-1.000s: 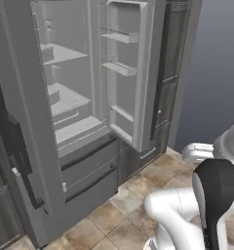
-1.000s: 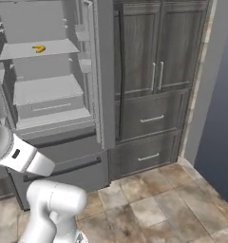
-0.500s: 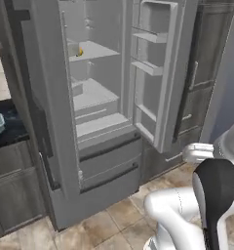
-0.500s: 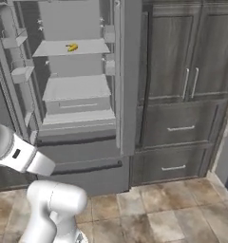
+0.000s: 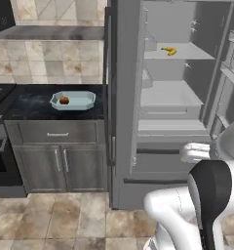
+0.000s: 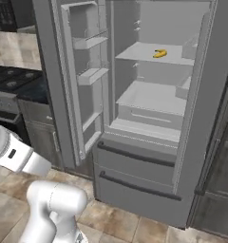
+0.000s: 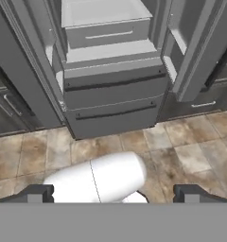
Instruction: Pick the banana and orange from the fridge and place them inside the tupperware on the counter.
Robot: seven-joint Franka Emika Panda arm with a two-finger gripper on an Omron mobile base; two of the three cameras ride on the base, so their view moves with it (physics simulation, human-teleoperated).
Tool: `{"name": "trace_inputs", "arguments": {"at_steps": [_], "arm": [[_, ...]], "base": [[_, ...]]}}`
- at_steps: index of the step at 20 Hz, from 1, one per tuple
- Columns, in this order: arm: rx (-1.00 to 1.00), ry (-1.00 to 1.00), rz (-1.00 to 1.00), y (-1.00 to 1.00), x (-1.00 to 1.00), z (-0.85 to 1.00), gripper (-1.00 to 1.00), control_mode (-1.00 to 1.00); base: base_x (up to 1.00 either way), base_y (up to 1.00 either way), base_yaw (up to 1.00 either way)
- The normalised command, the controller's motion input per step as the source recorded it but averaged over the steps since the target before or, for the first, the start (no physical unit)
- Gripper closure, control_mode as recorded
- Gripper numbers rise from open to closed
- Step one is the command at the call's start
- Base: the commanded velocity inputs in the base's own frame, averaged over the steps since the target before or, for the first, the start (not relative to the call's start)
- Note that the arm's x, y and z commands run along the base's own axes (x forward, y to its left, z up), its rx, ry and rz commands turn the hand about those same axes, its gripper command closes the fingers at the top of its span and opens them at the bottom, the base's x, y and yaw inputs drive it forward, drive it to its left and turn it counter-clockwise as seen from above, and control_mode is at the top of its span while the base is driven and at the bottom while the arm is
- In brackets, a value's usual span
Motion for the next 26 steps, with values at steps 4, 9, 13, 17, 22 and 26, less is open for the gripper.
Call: {"name": "trace_inputs", "arguments": {"at_steps": [4, 9, 13, 17, 22, 26], "arm": [[0.00, 0.00, 0.00, 0.00, 0.00, 0.00, -1.00, 1.00], [0.00, 0.00, 0.00, 0.00, 0.00, 0.00, -1.00, 1.00], [0.00, 0.00, 0.00, 0.00, 0.00, 0.00, -1.00, 1.00], [0.00, 0.00, 0.00, 0.00, 0.00, 0.00, -1.00, 1.00], [0.00, 0.00, 0.00, 0.00, 0.00, 0.00, -1.00, 1.00], [0.00, 0.00, 0.00, 0.00, 0.00, 0.00, -1.00, 1.00]], "base": [[0.27, -0.53, 0.43], [0.11, -0.49, 0.08], [0.15, -0.27, -0.36], [0.38, -0.05, -0.31], [0.47, -0.08, -0.06], [0.54, -0.04, 0.00]]}}
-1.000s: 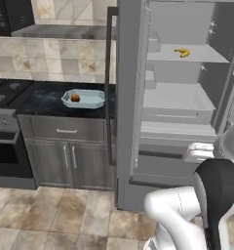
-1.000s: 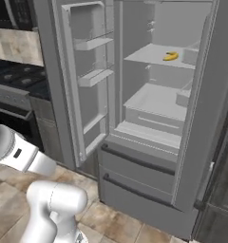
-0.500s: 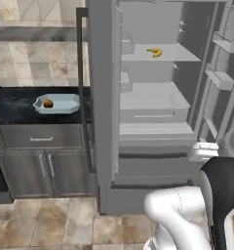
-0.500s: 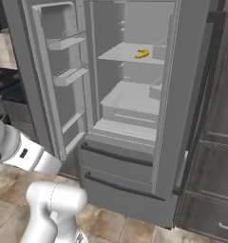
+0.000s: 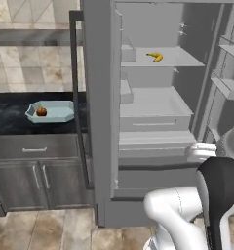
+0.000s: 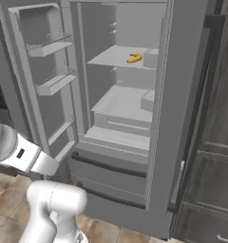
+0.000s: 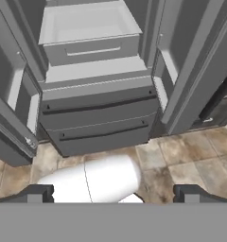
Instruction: Pick the banana and orange from the fridge and place them inside the tupperware on the counter.
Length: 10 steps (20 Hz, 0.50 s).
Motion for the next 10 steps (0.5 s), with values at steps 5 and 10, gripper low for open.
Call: {"name": "trace_inputs", "arguments": {"at_steps": [5, 10], "arm": [[0.00, 0.00, 0.00, 0.00, 0.00, 0.00, -1.00, 1.00], [0.00, 0.00, 0.00, 0.00, 0.00, 0.00, -1.00, 1.00]], "base": [[0.45, -0.20, 0.00], [0.51, -0.16, 0.00]]}}
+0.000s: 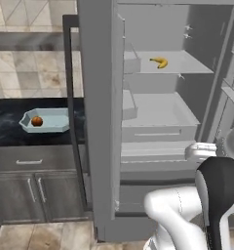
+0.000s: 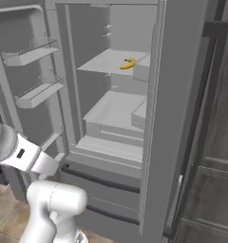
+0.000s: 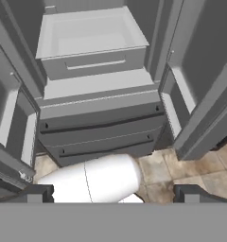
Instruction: Pick the banana and orange from the fridge and place them inside the tupperware on the counter.
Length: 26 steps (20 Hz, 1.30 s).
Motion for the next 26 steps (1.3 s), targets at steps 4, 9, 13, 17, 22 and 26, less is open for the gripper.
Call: {"name": "trace_inputs", "arguments": {"at_steps": [4, 9, 13, 17, 22, 26], "arm": [[0.00, 0.00, 0.00, 0.00, 0.00, 0.00, -1.00, 1.00], [0.00, 0.00, 0.00, 0.00, 0.00, 0.00, -1.00, 1.00], [0.00, 0.00, 0.00, 0.00, 0.00, 0.00, -1.00, 1.00], [0.00, 0.00, 0.00, 0.00, 0.00, 0.00, -1.00, 1.00], [0.00, 0.00, 0.00, 0.00, 0.00, 0.00, -1.00, 1.00], [0.00, 0.00, 0.00, 0.00, 0.00, 0.00, -1.00, 1.00]], "base": [[0.52, -0.05, 0.00], [0.53, -0.06, 0.00], [0.36, -0.12, 0.00], [0.40, -0.06, -0.01], [0.43, -0.03, -0.04], [0.40, -0.04, -0.14]]}}
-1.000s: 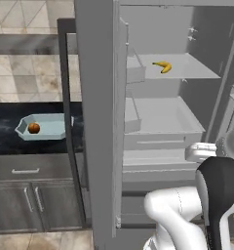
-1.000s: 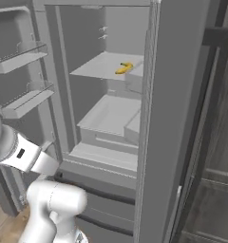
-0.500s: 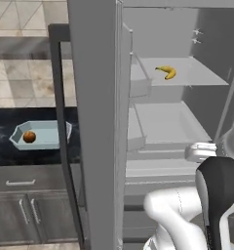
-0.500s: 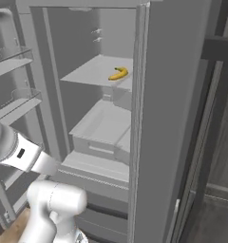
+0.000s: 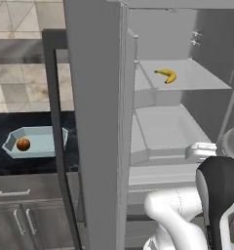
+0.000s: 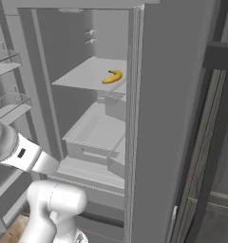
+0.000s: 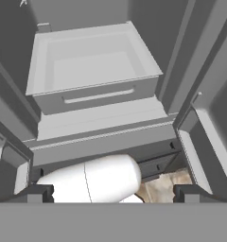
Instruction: Pick the banana and orange from the fridge and place them inside the tupperware on the counter.
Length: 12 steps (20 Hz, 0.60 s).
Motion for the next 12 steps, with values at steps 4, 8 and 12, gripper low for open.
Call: {"name": "trace_inputs", "arguments": {"at_steps": [4, 8, 12], "arm": [[0.00, 0.00, 0.00, 0.00, 0.00, 0.00, -1.00, 1.00], [0.00, 0.00, 0.00, 0.00, 0.00, 0.00, -1.00, 1.00], [0.00, 0.00, 0.00, 0.00, 0.00, 0.00, -1.00, 1.00]], "base": [[0.42, -0.07, -0.12], [0.52, -0.07, -0.05], [0.59, -0.13, 0.00]]}}
